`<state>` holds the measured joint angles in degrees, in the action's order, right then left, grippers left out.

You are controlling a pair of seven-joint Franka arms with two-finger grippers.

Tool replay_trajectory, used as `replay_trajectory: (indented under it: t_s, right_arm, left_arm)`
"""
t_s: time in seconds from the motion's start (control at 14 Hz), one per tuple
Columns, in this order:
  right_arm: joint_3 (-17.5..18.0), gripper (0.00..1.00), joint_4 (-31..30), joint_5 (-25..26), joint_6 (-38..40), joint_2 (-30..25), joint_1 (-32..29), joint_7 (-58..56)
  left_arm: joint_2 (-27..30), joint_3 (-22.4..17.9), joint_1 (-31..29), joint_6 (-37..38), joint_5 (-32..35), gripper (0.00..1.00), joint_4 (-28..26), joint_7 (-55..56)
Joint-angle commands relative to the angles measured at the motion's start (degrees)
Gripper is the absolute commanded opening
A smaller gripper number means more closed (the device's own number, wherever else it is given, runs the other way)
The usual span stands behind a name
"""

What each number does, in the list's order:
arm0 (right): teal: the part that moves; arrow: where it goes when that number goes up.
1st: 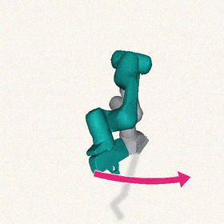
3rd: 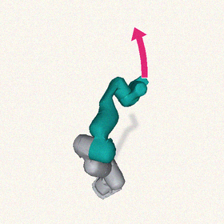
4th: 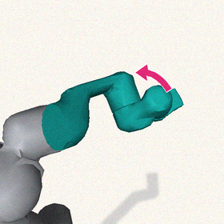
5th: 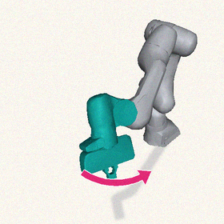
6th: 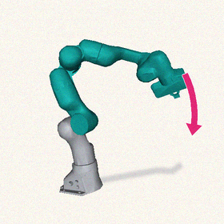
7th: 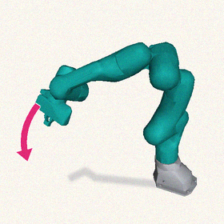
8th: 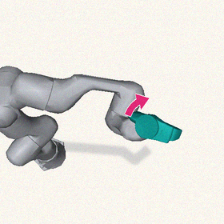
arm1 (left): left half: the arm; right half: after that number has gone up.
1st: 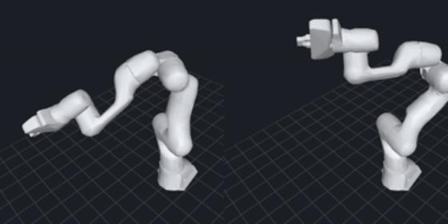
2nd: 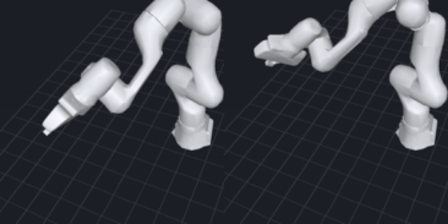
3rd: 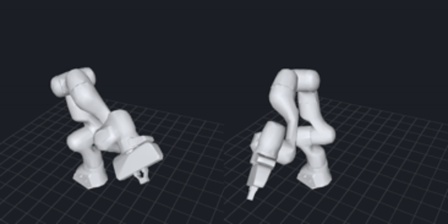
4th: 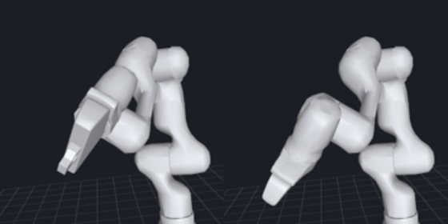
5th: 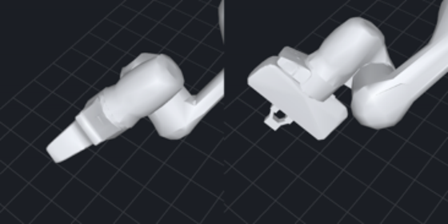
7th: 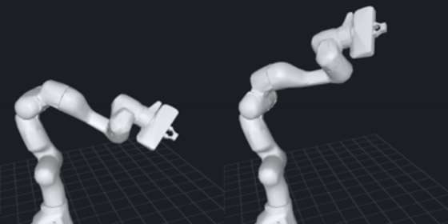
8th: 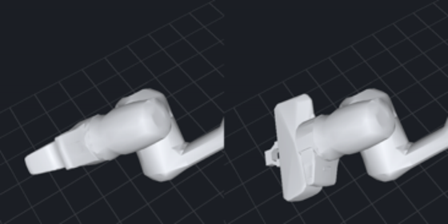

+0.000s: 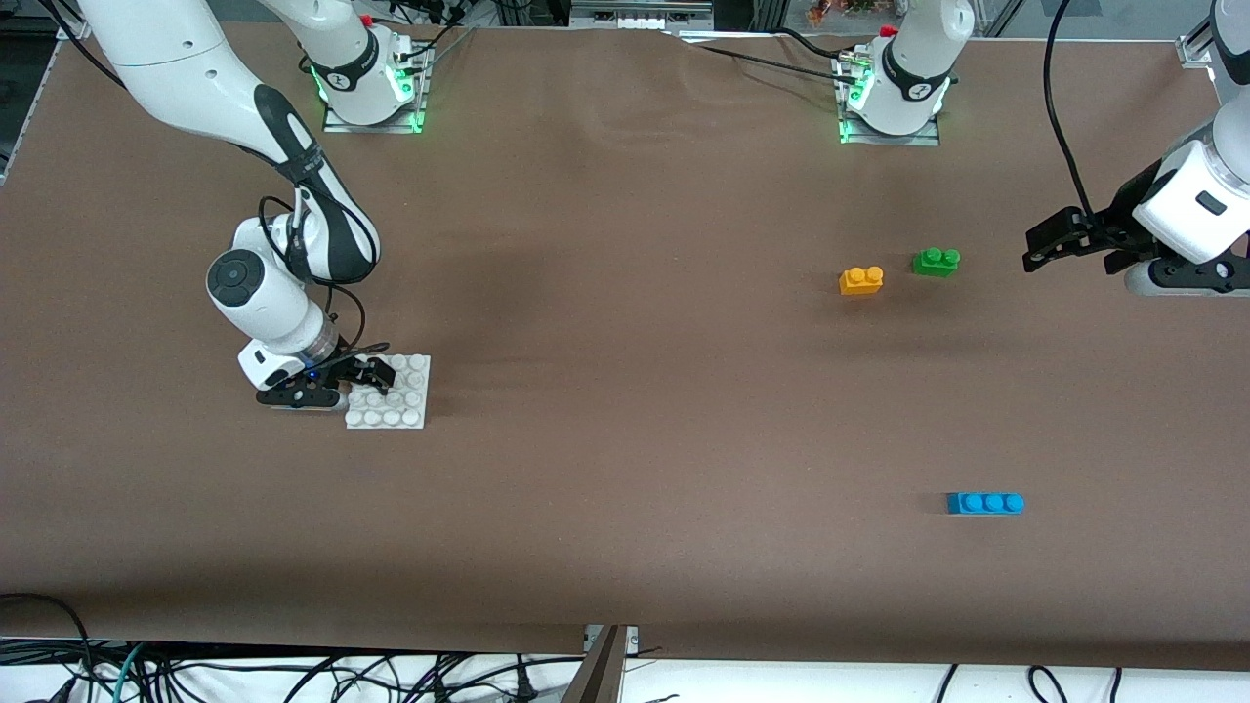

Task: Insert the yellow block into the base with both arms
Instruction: 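Push the white base plate with the right gripper toward the table middle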

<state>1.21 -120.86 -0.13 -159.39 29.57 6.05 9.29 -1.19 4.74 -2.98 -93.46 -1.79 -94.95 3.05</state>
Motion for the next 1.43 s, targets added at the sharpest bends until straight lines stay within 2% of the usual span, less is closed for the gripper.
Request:
replay_trajectory:
  t_s: [0.0,0.29,0.93,1.36]
  right_arm:
    - [0.55,0.87,-0.17,-0.23,-0.75,0.31,-0.51,-0.14]
    - [0.63,0.76,0.18,-0.14,-0.75,1.02,-0.51,0.20]
    - [3.71,0.77,2.99,-0.49,-3.64,4.62,0.37,1.08]
    - [3.36,0.77,7.21,-0.23,-3.12,6.73,9.85,14.25]
  left_arm:
    - [-0.65,0.27,-0.19,1.18,0.74,1.00,1.70,-0.94]
    - [-0.65,0.27,-0.19,1.26,0.74,1.00,1.70,-0.94]
    - [-0.65,0.27,-0.19,1.18,0.74,1.00,1.70,-0.94]
    - [-0.65,0.27,-0.10,1.18,0.74,1.00,1.70,-0.94]
